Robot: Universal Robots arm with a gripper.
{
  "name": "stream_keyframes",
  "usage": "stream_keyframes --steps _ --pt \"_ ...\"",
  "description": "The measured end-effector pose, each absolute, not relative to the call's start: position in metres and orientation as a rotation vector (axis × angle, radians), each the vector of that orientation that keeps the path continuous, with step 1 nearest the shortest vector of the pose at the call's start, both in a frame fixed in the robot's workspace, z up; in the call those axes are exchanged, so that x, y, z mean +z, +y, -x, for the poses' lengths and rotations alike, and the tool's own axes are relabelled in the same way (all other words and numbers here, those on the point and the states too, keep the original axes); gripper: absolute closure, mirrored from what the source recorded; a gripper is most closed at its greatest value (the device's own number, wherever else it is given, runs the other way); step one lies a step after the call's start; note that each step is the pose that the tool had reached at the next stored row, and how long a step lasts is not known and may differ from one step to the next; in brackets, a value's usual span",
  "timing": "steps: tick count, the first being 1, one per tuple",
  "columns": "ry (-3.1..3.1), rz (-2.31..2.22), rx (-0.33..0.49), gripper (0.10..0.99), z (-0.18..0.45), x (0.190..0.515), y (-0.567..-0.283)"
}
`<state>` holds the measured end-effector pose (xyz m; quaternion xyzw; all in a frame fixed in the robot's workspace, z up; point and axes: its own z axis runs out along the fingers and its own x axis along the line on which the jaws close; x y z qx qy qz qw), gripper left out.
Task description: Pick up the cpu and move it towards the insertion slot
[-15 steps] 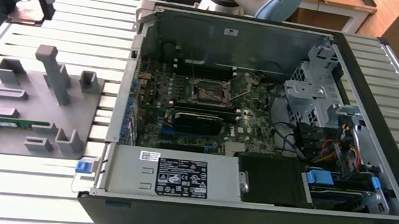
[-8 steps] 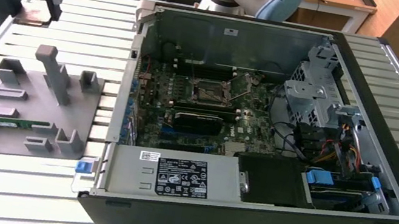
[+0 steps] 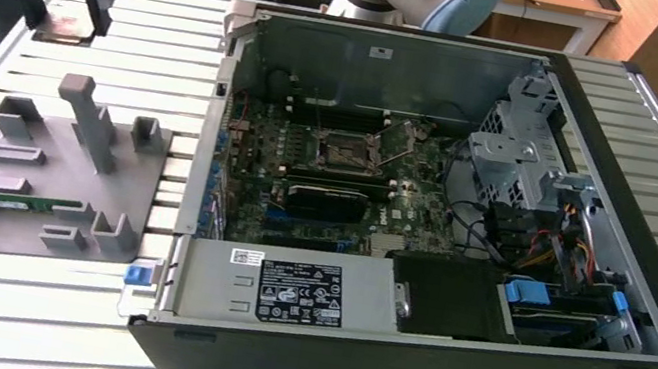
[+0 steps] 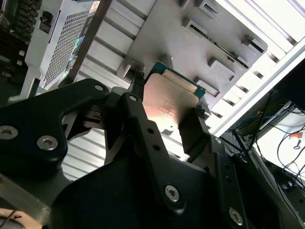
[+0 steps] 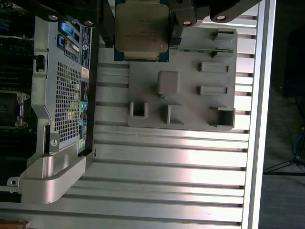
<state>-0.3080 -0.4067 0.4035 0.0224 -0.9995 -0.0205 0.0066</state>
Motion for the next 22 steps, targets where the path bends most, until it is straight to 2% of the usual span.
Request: stream_keyframes --steps 22 --pt "-3.126 -0.070 -0.064 0.545 0.290 0.404 -0.407"
